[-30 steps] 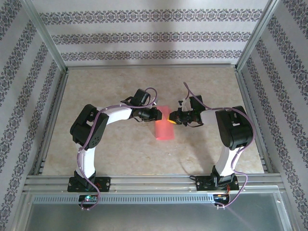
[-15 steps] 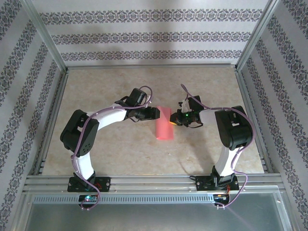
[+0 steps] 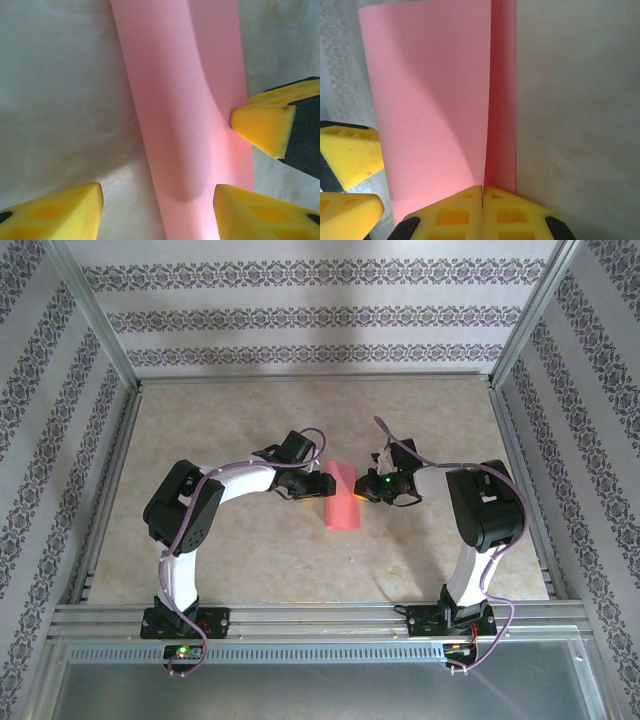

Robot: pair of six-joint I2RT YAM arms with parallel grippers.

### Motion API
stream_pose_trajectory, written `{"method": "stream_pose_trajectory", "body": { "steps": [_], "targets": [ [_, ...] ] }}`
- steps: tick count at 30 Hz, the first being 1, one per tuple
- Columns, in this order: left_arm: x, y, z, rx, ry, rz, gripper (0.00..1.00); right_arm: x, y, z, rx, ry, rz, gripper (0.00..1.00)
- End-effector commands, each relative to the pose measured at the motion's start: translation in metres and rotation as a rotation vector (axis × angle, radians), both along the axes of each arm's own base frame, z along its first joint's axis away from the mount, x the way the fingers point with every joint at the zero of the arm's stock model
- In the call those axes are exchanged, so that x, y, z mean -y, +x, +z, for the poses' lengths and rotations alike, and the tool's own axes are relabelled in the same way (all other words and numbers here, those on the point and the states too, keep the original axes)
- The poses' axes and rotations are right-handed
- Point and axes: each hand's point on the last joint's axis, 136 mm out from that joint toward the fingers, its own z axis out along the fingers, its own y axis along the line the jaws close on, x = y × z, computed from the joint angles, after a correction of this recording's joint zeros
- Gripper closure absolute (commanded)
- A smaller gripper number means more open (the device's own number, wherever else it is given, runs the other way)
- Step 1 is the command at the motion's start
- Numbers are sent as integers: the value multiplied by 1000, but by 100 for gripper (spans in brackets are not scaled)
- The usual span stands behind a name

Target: Fold a paper plane with a square sheet of paper (fold left side to right side)

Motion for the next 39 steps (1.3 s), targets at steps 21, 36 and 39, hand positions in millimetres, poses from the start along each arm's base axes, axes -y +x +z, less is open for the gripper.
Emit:
{"method": "stream_pose_trajectory", "body": {
  "steps": [21, 36, 39],
  "targets": [
    [2, -6, -33, -95, 161, 40, 54, -4, 5, 11, 51, -43, 18, 89],
    [9, -10, -49, -123, 264, 36, 56, 31, 6, 37, 101, -163, -80, 71],
    [9, -11, -51, -124, 283, 30, 56, 43, 5, 41, 118, -185, -112, 69]
  ]
}}
